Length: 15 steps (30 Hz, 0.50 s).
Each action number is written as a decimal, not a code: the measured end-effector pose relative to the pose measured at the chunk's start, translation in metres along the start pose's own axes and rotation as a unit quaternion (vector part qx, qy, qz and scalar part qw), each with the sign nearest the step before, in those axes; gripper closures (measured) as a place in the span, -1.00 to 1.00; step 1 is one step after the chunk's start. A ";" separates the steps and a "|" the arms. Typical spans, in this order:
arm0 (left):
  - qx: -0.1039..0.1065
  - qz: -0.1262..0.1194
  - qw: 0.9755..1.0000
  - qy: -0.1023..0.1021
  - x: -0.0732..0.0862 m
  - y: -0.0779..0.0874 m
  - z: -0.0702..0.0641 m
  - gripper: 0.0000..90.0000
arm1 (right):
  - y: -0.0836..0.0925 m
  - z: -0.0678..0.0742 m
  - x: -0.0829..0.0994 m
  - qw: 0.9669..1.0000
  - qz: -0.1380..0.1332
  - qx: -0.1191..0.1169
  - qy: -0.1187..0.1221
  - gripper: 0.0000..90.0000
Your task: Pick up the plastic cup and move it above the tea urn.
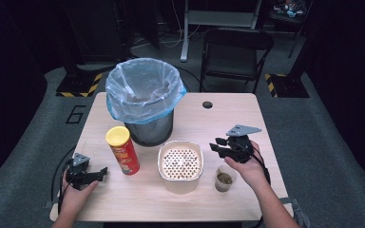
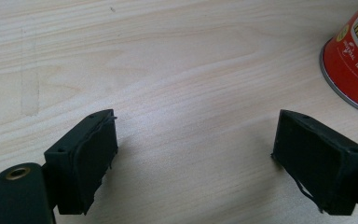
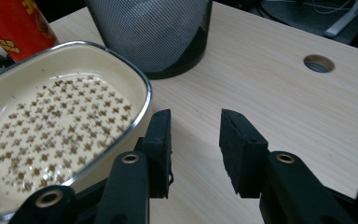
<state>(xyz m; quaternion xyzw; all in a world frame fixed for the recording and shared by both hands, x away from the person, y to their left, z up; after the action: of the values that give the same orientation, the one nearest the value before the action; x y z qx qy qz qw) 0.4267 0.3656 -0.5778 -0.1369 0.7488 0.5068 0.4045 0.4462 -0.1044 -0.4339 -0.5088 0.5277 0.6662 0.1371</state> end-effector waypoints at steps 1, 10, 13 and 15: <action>0.000 0.000 1.000 0.000 0.000 0.000 0.000 -0.71 | 0.000 0.000 0.000 1.000 0.000 0.000 0.000 0.43; 0.000 0.000 1.000 0.000 0.000 0.000 0.000 -0.71 | -0.029 0.023 -0.013 0.999 0.019 -0.032 0.021 0.54; 0.000 0.002 1.000 0.000 0.000 0.000 0.000 -0.71 | -0.034 0.026 -0.013 0.999 0.025 -0.037 0.020 0.59; 0.000 -0.001 1.000 0.000 0.000 0.000 0.000 -0.71 | -0.037 0.028 -0.013 0.999 0.028 -0.040 0.022 0.62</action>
<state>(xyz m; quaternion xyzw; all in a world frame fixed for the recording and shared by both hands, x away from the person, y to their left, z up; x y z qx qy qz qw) 0.4268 0.3654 -0.5778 -0.1376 0.7490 0.5065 0.4045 0.4638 -0.0608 -0.4461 -0.5137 0.5174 0.6790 0.0860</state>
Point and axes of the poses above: each handheld gripper's, and its own axes: y roughly backward along the jaws, x roughly out of its underside, z roughly to its left, the point moved 7 cm from there along -y, roughly forward along the jaws, and after that the axes turned 13 degrees about x, right-handed, at the moved point
